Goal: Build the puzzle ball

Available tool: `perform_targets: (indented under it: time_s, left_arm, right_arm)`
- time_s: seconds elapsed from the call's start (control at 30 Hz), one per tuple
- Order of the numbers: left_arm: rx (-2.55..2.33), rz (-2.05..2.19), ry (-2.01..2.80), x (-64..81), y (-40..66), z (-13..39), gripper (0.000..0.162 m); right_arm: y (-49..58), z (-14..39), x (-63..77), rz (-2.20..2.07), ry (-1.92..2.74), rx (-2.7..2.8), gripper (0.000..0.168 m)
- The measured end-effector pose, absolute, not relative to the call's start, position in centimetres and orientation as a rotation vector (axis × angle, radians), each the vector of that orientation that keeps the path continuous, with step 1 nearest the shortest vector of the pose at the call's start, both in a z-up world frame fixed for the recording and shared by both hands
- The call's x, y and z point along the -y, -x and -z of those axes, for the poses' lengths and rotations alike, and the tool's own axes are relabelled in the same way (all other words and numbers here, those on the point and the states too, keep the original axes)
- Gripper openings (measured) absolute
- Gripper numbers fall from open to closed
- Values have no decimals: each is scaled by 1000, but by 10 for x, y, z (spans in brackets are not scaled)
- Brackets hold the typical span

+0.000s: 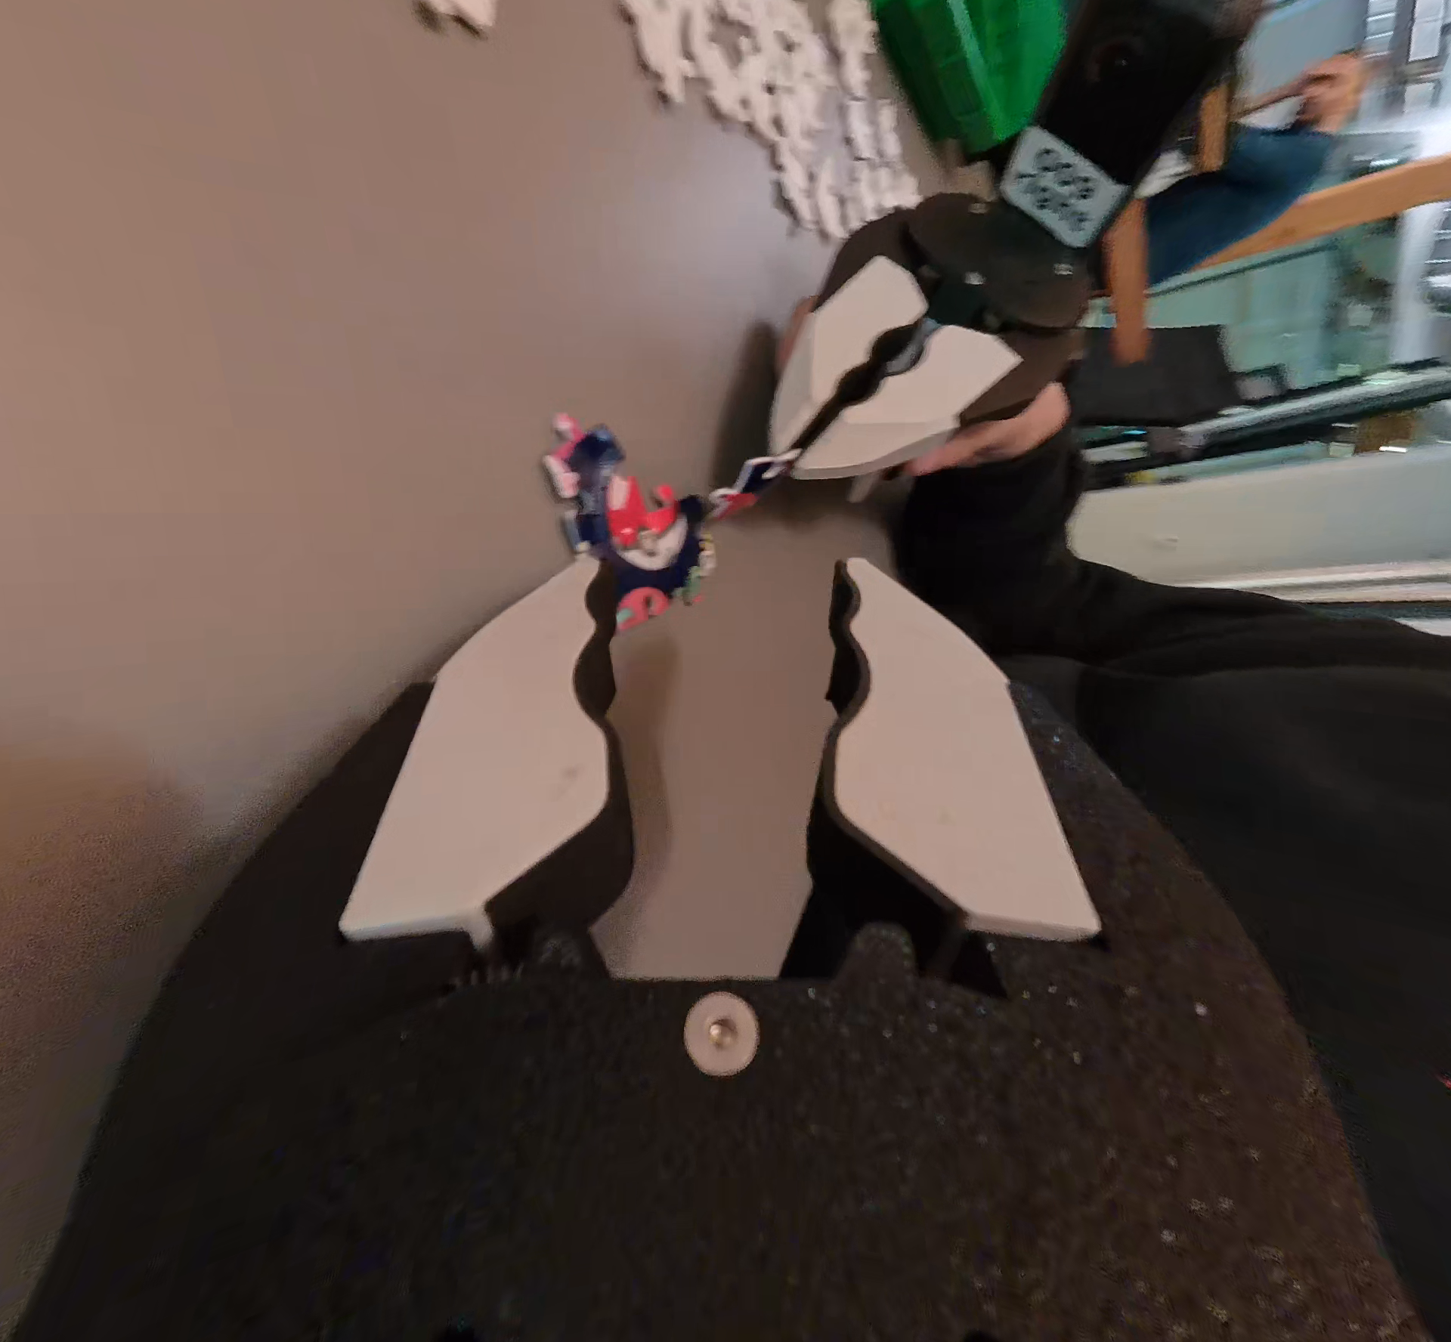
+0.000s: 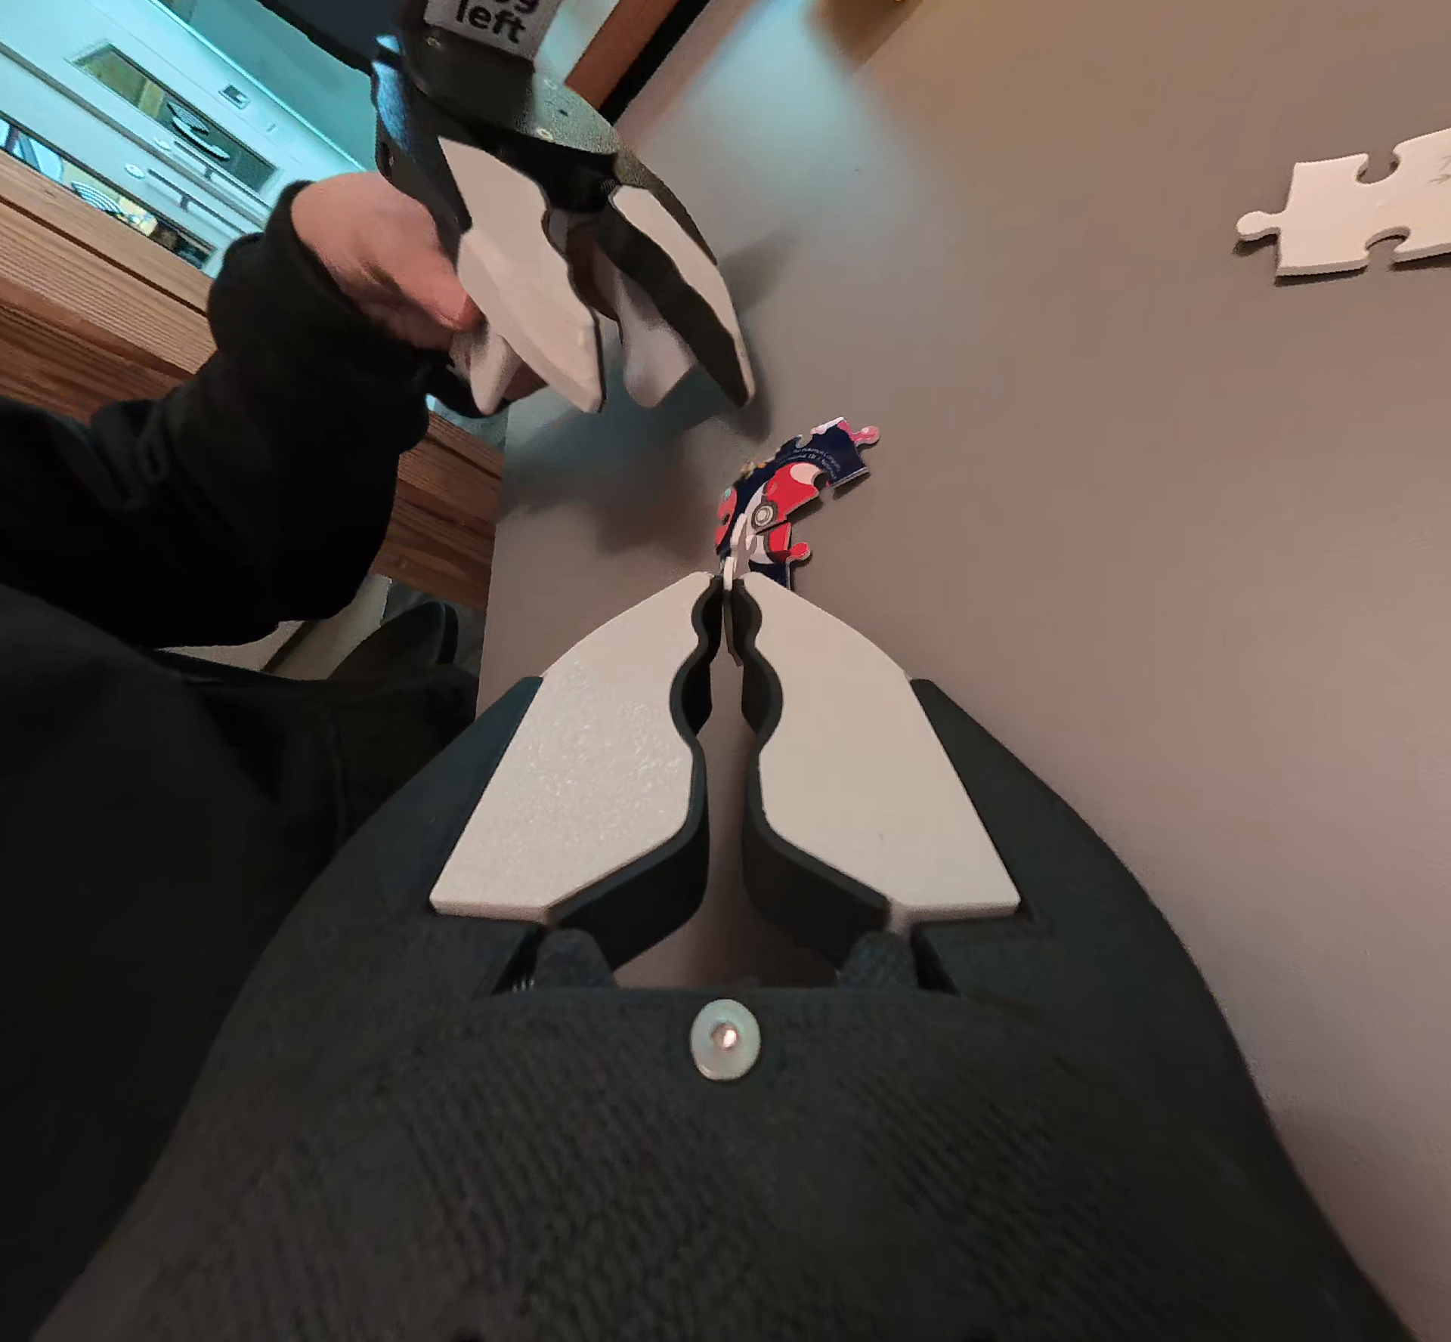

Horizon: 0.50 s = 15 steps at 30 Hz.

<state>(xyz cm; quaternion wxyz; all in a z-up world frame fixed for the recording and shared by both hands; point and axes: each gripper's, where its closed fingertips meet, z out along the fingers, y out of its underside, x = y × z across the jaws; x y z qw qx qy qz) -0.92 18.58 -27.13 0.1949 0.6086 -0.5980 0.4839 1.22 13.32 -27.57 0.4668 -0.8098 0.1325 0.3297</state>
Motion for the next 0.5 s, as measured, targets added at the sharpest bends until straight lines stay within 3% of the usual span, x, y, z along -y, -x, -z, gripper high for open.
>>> perform_targets:
  time_s: [0.2, 0.5]
  left_arm:
    - [1810, -1304, -1659, -178, 17, 274, 54]
    - [2458, -1190, -1500, -176, 14, 290, 47]
  right_arm:
    - [-18, 276, -138, -847, 1971, -381, 2]
    - [-22, 277, -147, -929, 1994, -401, 2]
